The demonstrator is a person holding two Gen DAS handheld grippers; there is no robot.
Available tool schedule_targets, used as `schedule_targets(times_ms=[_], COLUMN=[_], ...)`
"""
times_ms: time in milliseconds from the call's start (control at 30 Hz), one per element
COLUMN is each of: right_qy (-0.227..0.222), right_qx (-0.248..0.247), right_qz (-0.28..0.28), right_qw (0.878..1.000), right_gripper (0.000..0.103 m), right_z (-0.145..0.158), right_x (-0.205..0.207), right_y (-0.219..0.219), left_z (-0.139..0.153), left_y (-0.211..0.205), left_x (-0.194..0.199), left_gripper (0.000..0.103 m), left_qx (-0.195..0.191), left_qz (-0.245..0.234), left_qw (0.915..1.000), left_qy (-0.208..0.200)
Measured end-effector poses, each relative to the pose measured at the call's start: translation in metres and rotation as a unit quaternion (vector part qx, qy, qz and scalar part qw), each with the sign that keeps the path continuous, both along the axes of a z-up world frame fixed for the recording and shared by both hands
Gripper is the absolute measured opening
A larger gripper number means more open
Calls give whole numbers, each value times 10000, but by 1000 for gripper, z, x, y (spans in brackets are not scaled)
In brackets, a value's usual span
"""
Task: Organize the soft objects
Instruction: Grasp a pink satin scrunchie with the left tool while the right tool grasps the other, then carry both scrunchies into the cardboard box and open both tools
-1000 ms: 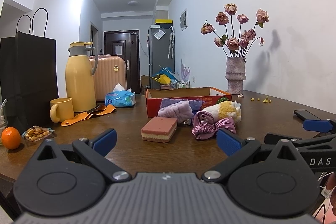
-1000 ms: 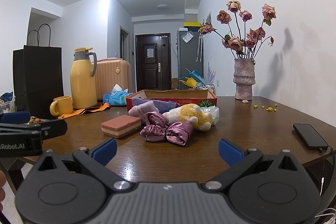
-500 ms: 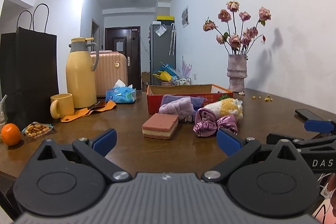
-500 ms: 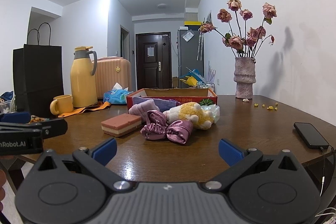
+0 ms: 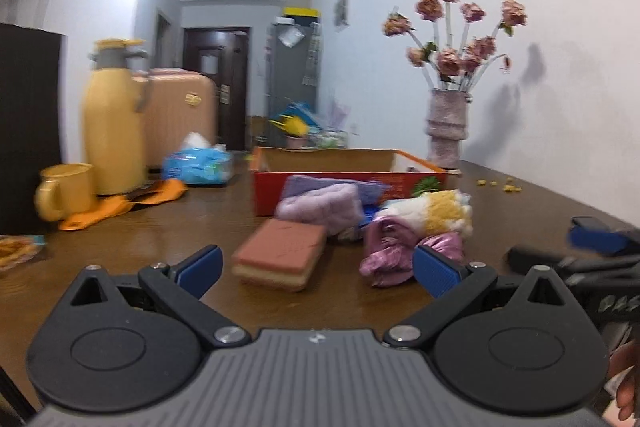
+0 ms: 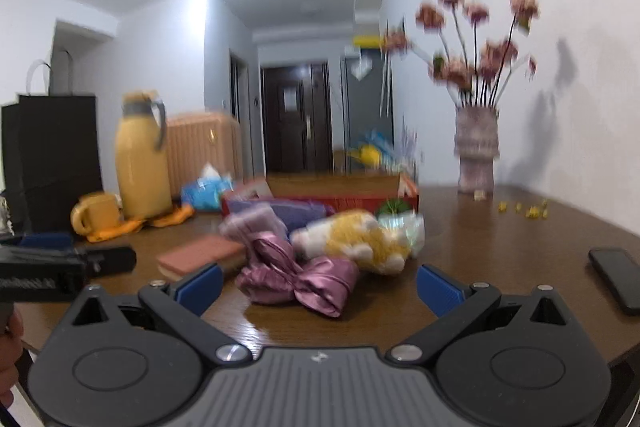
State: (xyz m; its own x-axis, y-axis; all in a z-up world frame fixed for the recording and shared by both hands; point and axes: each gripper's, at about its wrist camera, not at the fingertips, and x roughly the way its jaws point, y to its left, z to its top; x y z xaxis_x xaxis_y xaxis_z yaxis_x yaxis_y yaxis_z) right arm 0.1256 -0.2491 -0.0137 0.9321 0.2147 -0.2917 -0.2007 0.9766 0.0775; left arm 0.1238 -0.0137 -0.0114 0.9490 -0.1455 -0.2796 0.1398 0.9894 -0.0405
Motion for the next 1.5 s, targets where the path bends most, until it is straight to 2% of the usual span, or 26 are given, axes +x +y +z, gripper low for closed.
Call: schedule_targets(times_ms=[100, 200, 267, 300, 433, 467, 500, 533, 633, 700, 767, 967, 1133, 1267, 1500], right_qy=[434, 600, 885, 976, 1423, 1502, 1562, 1604, 1674, 1674, 1677, 1482, 1101, 750, 463], right_qx=[17, 548, 886, 1035, 1599, 1673, 1718, 1760, 1853, 1855, 1858, 1726, 1680, 1582, 1537], right_qz=[20, -74, -28, -8, 145, 185, 226, 263, 428, 469, 543, 726, 765, 784, 965], right_qw=[9991, 9967, 9921, 9898, 9767, 9742, 9724, 9709, 9674, 9671, 9666, 9711, 9766, 9814, 9823], right_gripper=[103, 97, 79, 75, 62, 60, 60, 55, 31, 29, 24, 22, 22, 22, 22], right_z=[-3, -5, -9, -11, -26, -29, -32, -34, -38, -38, -37, -26, -3, 25, 70], right_x=[35, 66, 92, 102, 138, 144, 148, 151, 156, 151, 143, 97, 69, 63, 95], right_y=[-6, -20, -28, -31, -39, -40, -39, -38, -35, -32, -29, -23, -23, -26, -22], left_z=[-2, -6, -11, -13, -27, -31, -35, -36, -37, -36, -32, -19, 7, 30, 76], left_y=[-10, -24, -32, -34, -37, -39, -39, -38, -38, -37, -37, -35, -36, -34, -22], left_x=[37, 73, 93, 103, 136, 142, 144, 145, 140, 134, 124, 81, 56, 55, 88], left_gripper=[99, 88, 76, 69, 54, 46, 33, 30, 23, 19, 18, 17, 17, 17, 17], left_qx=[-114, -24, 53, 1, -284, -259, -286, -349, -317, -330, -329, -282, -264, -450, -690], left_qz=[-323, -523, -616, -682, -951, -932, -952, -1001, -1100, -1091, -1052, -1075, -1140, -1199, -1188], left_qw=[9991, 9974, 9959, 9948, 9864, 9850, 9839, 9830, 9830, 9827, 9822, 9836, 9884, 9894, 9900], left_qy=[268, 496, 662, 760, 1311, 1429, 1487, 1501, 1434, 1457, 1523, 1417, 970, 684, 306])
